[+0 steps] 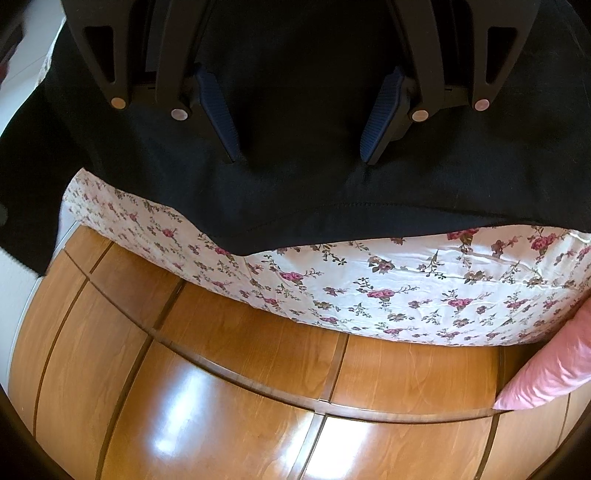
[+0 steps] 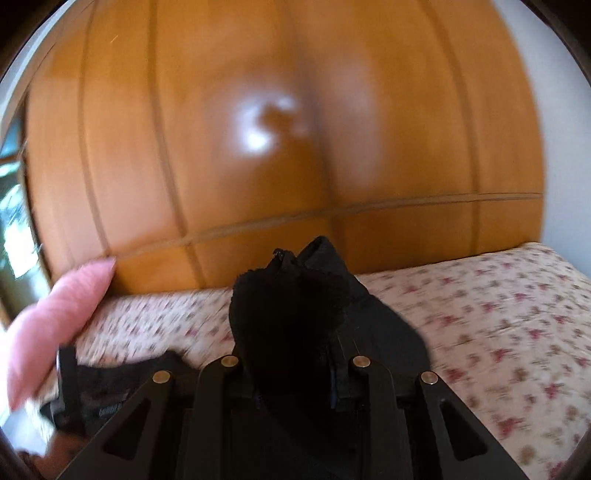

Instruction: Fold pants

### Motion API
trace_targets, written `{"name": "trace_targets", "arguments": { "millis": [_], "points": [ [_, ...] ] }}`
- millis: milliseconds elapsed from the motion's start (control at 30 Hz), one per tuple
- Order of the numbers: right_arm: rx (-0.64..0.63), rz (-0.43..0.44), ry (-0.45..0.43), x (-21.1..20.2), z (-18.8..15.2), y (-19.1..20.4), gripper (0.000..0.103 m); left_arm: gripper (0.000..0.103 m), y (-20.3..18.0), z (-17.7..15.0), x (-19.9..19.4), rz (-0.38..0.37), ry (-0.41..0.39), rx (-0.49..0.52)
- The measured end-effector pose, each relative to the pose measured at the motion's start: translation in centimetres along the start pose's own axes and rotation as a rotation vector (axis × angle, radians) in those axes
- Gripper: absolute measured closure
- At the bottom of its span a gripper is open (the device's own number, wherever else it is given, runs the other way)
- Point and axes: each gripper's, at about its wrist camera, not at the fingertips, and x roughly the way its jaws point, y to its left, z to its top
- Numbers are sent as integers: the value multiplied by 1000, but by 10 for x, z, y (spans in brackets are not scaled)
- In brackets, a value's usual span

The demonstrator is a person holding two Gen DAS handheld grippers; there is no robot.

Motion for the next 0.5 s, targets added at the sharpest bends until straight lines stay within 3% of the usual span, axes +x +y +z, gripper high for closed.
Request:
{"name": "trace_targets", "arguments": {
  "millis": [167, 300, 367, 400, 433, 500],
  "points": [
    [-141, 119, 125, 36, -42, 57, 78, 34, 2, 0, -1, -13, -3, -11],
    [-280, 134, 282, 72, -89, 82, 73, 34, 3, 0, -1, -19, -5, -16],
    [-309, 140, 298, 75, -103, 85, 68, 34, 4, 0, -2, -24, -7, -21],
    [-307, 177, 281, 69, -106, 82, 55, 34, 4, 0, -2, -25, -7, -22],
    [-287, 239, 304, 67, -106, 81, 33, 34, 4, 0, -2, -26, -7, -23],
    [-240, 324, 325, 60, -101, 76, 25, 34, 3, 0, -2, -24, -7, -22]
  ]
}}
